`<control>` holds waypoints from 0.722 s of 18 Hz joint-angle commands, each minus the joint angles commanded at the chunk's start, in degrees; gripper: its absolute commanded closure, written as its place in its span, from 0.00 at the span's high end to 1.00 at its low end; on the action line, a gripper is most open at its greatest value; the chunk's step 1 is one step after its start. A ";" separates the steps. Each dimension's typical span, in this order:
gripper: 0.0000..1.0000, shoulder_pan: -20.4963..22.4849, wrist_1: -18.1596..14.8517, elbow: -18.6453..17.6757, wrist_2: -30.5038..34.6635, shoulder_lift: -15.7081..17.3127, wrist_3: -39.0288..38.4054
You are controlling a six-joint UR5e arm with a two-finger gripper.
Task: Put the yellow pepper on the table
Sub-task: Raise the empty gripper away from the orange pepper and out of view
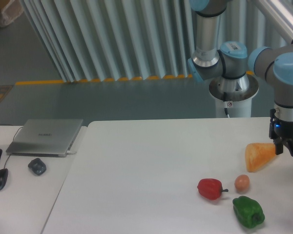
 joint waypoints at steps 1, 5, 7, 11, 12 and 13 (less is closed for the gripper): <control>1.00 -0.09 0.00 0.00 0.09 0.00 0.09; 1.00 0.35 1.83 1.23 0.09 -1.31 0.00; 1.00 2.01 5.88 0.79 0.26 -2.11 -0.09; 1.00 4.39 6.24 1.49 0.44 -3.34 -0.79; 1.00 5.35 6.33 1.23 0.35 -3.34 -0.27; 1.00 6.23 6.94 1.40 0.26 -3.60 -0.26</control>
